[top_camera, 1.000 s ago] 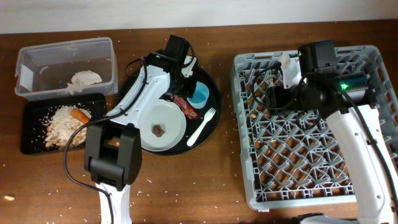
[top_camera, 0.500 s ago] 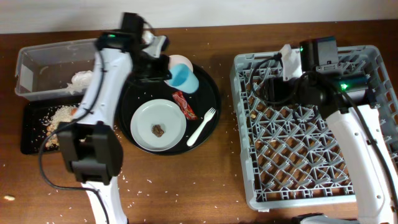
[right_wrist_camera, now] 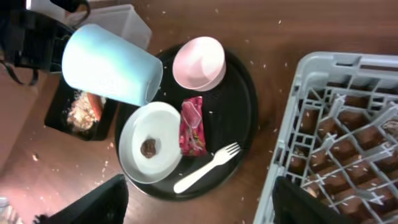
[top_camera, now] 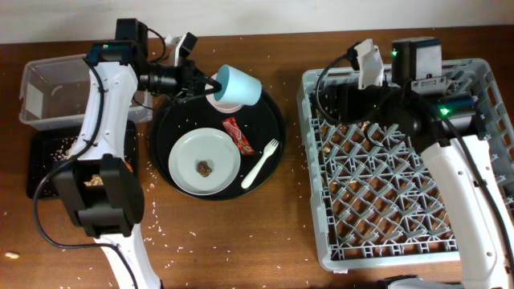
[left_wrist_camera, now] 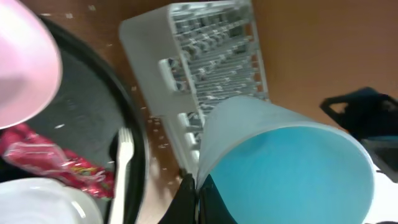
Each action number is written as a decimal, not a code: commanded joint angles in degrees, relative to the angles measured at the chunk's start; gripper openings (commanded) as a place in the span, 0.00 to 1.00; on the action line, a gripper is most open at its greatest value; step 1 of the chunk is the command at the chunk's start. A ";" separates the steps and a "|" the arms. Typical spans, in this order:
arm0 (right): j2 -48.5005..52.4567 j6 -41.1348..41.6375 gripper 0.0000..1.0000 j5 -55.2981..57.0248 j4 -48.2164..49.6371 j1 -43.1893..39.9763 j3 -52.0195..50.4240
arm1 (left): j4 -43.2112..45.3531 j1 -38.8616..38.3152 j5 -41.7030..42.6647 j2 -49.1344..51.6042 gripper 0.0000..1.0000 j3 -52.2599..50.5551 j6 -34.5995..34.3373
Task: Sort waste into correct bins and load items into the dishwasher rack
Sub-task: 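Grasp the blue cup with the left gripper and lift it, then hand the blue cup from the left gripper to the right gripper, then place the blue cup upside down in the dish rack with right gripper, then reach the right gripper to the pink bowl and grasp its rim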
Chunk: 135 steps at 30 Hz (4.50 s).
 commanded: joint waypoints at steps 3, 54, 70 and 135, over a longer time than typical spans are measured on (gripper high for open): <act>2.03 0.24 0.78 -5.66 7.80 -0.22 0.74 | -0.15 -0.39 10.49 -0.57 0.00 0.90 1.38; 15.13 6.71 0.53 -33.07 32.11 -8.90 0.76 | 3.72 -1.53 3.80 -0.57 0.25 0.90 0.28; -0.07 2.23 0.50 25.92 -31.63 -10.01 3.85 | 3.76 -1.53 -35.01 -0.57 0.43 0.90 0.28; 50.58 24.90 0.27 22.88 24.74 19.96 15.08 | 2.08 4.22 -45.92 -0.57 0.99 0.90 -9.46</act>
